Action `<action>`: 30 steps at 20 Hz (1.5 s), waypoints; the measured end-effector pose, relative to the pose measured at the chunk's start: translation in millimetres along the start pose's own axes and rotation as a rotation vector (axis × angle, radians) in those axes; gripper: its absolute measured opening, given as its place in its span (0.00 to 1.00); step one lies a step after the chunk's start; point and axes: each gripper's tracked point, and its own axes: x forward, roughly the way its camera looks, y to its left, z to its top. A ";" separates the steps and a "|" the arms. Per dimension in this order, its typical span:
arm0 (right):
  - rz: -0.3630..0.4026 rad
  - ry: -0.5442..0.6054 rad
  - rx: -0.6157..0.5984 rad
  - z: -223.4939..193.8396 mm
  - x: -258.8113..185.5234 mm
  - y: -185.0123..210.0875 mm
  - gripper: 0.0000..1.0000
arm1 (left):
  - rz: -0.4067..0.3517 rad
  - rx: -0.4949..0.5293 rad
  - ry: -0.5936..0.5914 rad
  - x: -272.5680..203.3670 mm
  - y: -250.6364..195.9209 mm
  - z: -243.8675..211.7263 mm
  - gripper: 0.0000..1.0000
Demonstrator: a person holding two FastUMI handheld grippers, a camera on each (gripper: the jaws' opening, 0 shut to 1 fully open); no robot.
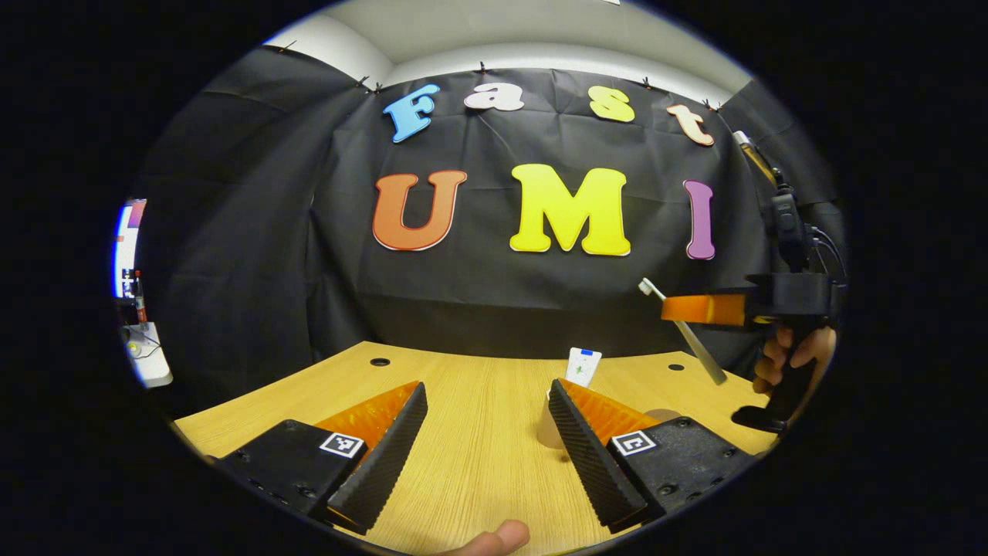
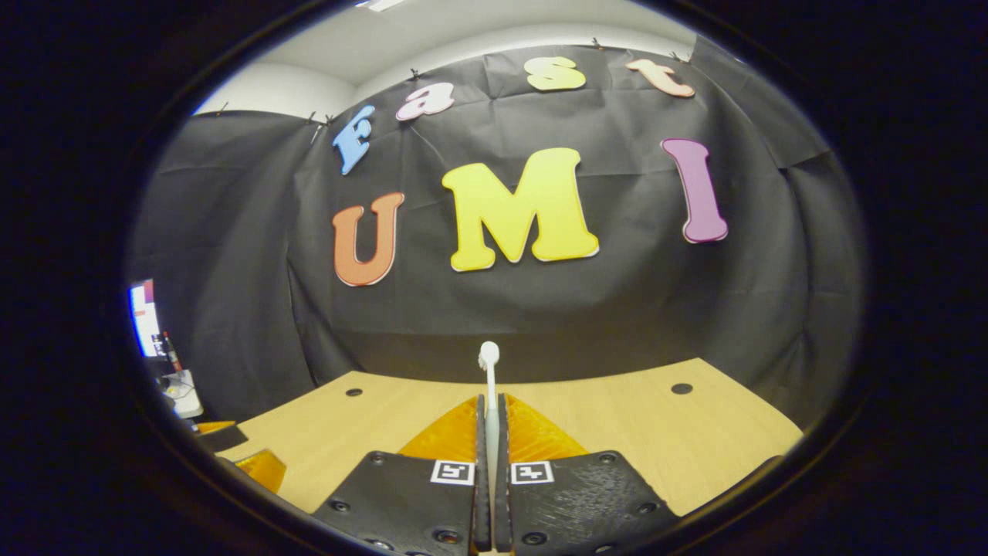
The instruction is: Put the toothbrush and toothpaste on the desktop into the cup, then pick up the cup and place it on the coaster on the desktop.
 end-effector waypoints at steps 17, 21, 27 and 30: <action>-0.090 0.119 -0.099 -40.0 82.5 2.0 0.24 | -0.039 -0.025 0.051 -24.4 11.8 -33.6 0.98; -0.112 0.114 -0.163 -43.8 78.2 -8.3 0.39 | -0.035 -0.006 0.042 -23.3 8.5 -33.7 0.98; -0.182 0.174 -0.127 -72.3 73.2 -37.9 0.69 | -0.044 0.027 0.042 -22.5 -2.3 -41.6 0.98; -0.220 0.237 -0.075 -98.4 67.6 -58.9 0.89 | -0.051 0.027 0.058 -21.9 -8.4 -51.0 0.98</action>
